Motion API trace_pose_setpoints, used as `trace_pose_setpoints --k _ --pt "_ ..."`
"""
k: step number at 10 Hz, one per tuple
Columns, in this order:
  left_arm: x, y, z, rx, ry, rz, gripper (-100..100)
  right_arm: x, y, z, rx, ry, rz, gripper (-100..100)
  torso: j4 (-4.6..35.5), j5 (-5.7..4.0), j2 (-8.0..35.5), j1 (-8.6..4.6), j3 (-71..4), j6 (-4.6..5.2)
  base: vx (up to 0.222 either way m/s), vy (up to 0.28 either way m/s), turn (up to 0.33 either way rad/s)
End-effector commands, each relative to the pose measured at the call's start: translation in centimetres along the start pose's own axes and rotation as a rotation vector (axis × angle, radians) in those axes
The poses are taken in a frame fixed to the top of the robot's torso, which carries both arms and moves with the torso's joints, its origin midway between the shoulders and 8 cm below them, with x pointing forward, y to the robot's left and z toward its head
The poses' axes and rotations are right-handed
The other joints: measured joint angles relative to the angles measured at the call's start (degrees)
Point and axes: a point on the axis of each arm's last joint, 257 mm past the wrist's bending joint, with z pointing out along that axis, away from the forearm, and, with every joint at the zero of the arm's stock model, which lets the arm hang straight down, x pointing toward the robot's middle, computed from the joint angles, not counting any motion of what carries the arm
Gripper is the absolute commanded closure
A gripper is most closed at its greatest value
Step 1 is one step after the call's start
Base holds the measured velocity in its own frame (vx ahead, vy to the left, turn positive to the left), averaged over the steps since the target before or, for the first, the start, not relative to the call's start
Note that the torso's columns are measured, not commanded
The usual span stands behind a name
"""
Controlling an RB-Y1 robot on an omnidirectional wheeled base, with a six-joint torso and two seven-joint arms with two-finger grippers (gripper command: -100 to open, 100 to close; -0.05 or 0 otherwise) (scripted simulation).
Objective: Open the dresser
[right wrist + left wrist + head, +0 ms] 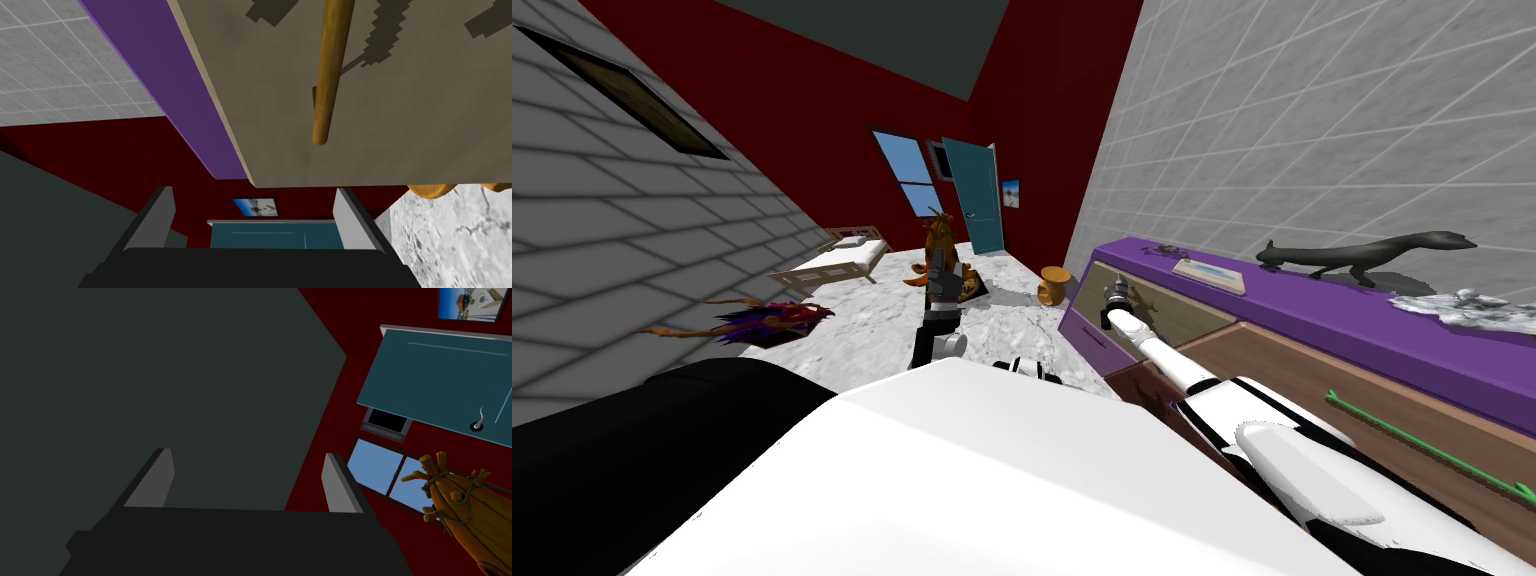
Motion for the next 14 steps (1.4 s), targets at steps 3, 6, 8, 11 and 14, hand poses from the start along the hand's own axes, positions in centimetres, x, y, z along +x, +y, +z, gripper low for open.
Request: trace_pose_setpoints --k 3,6,8,11,14 --pt "0.0 0.0 0.0 0.000 0.000 0.000 0 -2.2 -0.1 0.7 -0.059 -0.102 -0.036 -100 0.0 0.03 -0.1 0.17 -0.1 0.01 -0.023 -0.086 0.048" --pt "0.0 0.0 0.0 0.000 0.000 0.000 0 -3.0 0.1 0.9 -0.086 -0.141 -0.051 -100 0.0 0.00 0.0 0.00 0.0 0.01 -0.026 -0.078 0.041" --pt "0.0 0.0 0.0 0.000 0.000 0.000 0 -3.9 -0.2 1.2 -0.120 -0.195 -0.080 -100 0.0 -0.01 0.0 -0.01 0.0 0.01 -0.045 -0.116 0.081" --pt "0.0 0.0 0.0 0.000 0.000 0.000 0 -4.8 0.4 1.1 -0.165 -0.242 -0.095 -100 0.0 0.03 -0.1 0.11 -0.1 0.00 -0.033 -0.096 0.042" --pt "0.0 0.0 0.0 0.000 0.000 0.000 0 -5.6 0.6 1.0 -0.217 -0.299 -0.121 -100 0.0 0.02 0.0 0.10 0.0 0.02 -0.037 -0.076 0.050"
